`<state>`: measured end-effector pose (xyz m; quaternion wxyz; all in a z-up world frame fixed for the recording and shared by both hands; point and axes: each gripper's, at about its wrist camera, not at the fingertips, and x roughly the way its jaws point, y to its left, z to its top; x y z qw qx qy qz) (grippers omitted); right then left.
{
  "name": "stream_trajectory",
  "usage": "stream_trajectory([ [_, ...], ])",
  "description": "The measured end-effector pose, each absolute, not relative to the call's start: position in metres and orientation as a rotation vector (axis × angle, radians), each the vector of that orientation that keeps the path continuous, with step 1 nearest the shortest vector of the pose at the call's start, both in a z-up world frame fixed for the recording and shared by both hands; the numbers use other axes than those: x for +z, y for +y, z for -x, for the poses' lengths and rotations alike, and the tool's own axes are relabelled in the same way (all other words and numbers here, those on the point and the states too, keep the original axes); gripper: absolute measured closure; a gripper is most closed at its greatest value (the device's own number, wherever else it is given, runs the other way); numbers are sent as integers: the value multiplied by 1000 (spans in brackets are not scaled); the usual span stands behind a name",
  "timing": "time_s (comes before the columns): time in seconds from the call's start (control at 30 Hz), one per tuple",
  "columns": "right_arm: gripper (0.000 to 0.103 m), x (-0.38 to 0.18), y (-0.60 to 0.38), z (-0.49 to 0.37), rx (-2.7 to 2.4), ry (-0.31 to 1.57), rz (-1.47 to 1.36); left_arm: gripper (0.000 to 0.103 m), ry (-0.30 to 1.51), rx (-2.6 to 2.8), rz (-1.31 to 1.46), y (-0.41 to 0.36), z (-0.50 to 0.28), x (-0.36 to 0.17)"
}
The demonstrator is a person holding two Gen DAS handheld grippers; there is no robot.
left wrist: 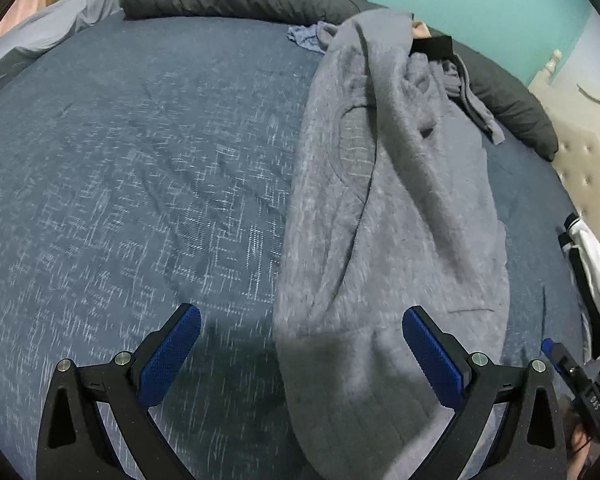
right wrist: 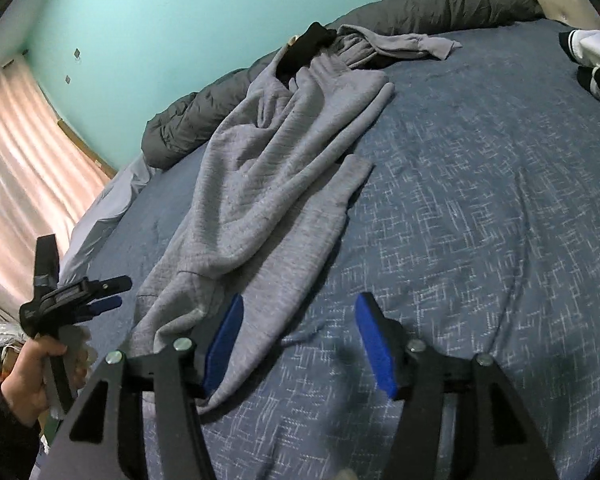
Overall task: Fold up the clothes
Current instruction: 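Grasp the sweatshirt hem with the left tool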
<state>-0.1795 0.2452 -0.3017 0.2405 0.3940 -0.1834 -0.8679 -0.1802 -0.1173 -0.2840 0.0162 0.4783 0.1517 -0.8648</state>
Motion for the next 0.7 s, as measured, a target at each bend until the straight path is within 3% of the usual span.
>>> stream_trajectory([
  [0.3,43,-307,256,194,-2387,-540,-1102,4,498,-2689,-1490,-123,181,-312],
  [0.57,41,-315,258,196,-2375,-560,-1141,36,572,-2762,-1461,-118,173,-326],
  [0.63,41,-317,257,196,-2376,-555,-1150,50,564,-2803,-1449,-112,172,-327],
  [0.7,40,-318,257,196,-2378,-548,-1157,54,548,-2824,-1447,-108,173,-328],
])
